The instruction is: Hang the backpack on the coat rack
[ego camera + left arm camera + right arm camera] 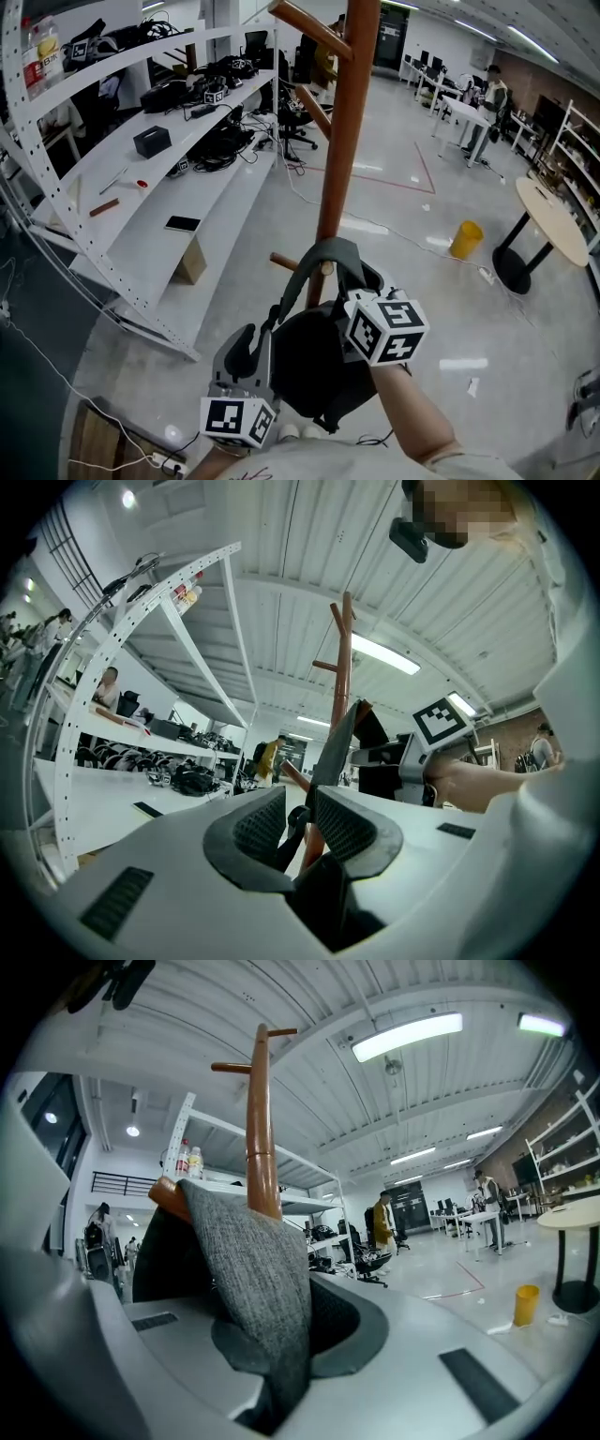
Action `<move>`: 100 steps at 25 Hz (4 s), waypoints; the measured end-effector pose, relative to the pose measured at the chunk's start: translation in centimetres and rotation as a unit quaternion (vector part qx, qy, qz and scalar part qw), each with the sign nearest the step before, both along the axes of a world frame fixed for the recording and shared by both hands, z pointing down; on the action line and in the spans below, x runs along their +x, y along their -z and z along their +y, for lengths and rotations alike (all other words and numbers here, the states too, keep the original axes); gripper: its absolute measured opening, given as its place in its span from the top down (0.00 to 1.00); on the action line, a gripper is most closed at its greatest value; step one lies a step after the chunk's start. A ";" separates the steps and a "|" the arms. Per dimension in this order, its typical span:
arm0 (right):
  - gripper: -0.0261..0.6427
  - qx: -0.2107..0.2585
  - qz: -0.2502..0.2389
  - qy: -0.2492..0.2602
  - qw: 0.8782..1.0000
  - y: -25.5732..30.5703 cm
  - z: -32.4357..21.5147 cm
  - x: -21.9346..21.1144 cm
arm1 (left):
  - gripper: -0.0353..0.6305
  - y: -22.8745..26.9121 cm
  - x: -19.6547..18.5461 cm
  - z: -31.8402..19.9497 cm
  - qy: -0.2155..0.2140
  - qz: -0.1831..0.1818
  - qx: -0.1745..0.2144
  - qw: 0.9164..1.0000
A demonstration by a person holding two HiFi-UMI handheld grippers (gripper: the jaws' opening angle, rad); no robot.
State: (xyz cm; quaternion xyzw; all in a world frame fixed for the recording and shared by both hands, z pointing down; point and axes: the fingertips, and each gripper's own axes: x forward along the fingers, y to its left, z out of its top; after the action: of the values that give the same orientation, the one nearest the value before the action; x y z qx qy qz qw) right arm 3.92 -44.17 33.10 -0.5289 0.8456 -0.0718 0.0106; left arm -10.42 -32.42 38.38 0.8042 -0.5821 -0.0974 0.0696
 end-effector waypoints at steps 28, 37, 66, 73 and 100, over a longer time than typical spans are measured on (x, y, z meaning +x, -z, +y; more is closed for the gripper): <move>0.79 0.060 0.085 -0.062 0.993 -2.6 4.6 0.1 | 0.78 0.6 0.7 1.3 -0.053 -0.031 0.021 0.998; 0.79 0.077 0.078 -0.079 0.991 -1.7 8.3 0.9 | 0.78 0.6 2.2 3.2 -0.068 -0.037 0.024 0.997; 0.93 0.066 0.024 0.036 0.997 -3.5 35.2 0.5 | 0.79 0.9 7.9 25.7 -0.060 -0.027 0.020 0.998; 0.93 0.066 0.014 0.031 0.997 -2.8 36.1 -0.9 | 0.82 1.6 6.7 26.4 -0.069 -0.031 0.023 0.997; 0.93 0.073 0.000 0.040 0.996 -3.3 38.1 -3.1 | 0.91 1.6 5.6 27.7 -0.068 -0.023 0.025 0.997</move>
State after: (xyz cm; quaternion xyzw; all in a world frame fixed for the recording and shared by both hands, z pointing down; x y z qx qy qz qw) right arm 0.84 -6.08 36.42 -0.4922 0.8692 -0.0100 0.0464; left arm -4.85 -4.75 36.76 0.8457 -0.5246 -0.0884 0.0422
